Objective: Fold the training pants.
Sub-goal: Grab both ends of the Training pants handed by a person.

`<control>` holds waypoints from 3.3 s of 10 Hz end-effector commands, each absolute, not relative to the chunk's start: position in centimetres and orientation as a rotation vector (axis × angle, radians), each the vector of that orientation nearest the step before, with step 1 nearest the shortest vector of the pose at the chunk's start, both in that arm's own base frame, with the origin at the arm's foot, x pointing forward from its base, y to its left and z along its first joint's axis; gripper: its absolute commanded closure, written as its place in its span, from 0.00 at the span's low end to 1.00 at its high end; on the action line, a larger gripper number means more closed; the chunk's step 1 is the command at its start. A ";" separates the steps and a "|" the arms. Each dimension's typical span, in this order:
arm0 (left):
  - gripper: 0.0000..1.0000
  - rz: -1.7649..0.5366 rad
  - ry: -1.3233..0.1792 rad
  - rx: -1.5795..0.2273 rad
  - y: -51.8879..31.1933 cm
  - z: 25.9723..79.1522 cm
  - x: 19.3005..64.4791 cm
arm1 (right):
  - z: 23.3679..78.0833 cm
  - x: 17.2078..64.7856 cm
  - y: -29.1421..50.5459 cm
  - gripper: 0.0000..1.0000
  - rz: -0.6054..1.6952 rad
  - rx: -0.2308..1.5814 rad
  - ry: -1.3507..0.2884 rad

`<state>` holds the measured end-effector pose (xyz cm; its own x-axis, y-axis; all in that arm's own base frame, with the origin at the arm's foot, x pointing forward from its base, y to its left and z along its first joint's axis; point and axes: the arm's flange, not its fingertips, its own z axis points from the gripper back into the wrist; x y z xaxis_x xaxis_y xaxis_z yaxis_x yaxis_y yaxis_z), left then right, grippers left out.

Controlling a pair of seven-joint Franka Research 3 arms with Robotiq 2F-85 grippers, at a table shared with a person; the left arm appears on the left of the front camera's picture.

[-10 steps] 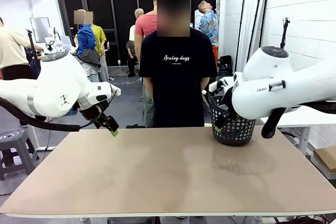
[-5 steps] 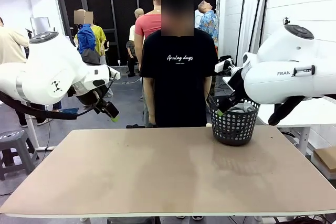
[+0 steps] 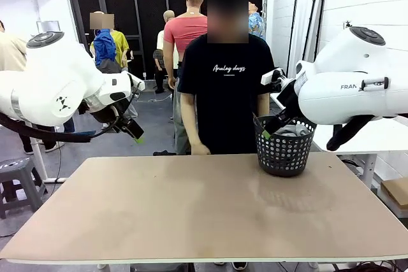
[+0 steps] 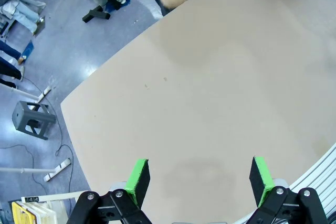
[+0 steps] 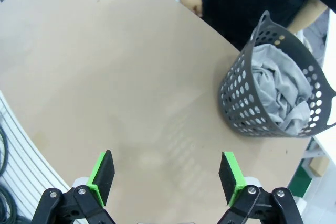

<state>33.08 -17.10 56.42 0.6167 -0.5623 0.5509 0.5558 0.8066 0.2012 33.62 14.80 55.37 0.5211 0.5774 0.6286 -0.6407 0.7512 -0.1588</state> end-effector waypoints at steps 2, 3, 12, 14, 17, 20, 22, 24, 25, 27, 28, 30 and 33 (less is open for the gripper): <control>0.00 -0.649 -0.631 0.006 -17.1 56.3 33.4 | 55.7 33.5 14.7 0.00 0.731 0.098 -0.724; 0.00 -0.649 -0.631 0.006 -17.1 56.3 33.4 | 55.7 33.5 14.7 0.00 0.731 0.098 -0.724; 0.00 -0.649 -0.631 0.006 -17.1 56.3 33.4 | 55.7 33.5 14.7 0.00 0.731 0.098 -0.724; 0.00 -0.649 -0.631 0.006 -17.1 56.3 33.4 | 55.7 33.5 14.7 0.00 0.731 0.098 -0.724; 0.00 -0.649 -0.631 0.006 -17.1 56.3 33.4 | 55.7 33.5 14.7 0.00 0.731 0.098 -0.724; 0.00 -0.649 -0.631 0.006 -17.1 56.3 33.4 | 55.7 33.5 14.7 0.00 0.731 0.098 -0.724; 0.00 -0.649 -0.631 0.006 -17.1 56.3 33.4 | 55.7 33.5 14.7 0.00 0.731 0.098 -0.724; 0.00 -0.649 -0.631 0.006 -17.1 56.3 33.4 | 55.7 33.5 14.7 0.00 0.731 0.098 -0.724; 0.00 -0.649 -0.631 0.006 -17.1 56.3 33.4 | 55.7 33.5 14.7 0.00 0.731 0.098 -0.724; 0.00 -0.649 -0.631 0.006 -17.1 56.3 33.4 | 55.7 33.5 14.7 0.00 0.731 0.098 -0.724; 0.00 -0.649 -0.631 0.006 -17.1 56.3 33.4 | 55.7 33.5 14.7 0.00 0.731 0.098 -0.724; 0.00 -0.649 -0.631 0.006 -17.1 56.3 33.4 | 55.7 33.5 14.7 0.00 0.731 0.098 -0.724; 0.00 -0.649 -0.631 0.006 -17.1 56.3 33.4 | 55.7 33.5 14.7 0.00 0.731 0.098 -0.724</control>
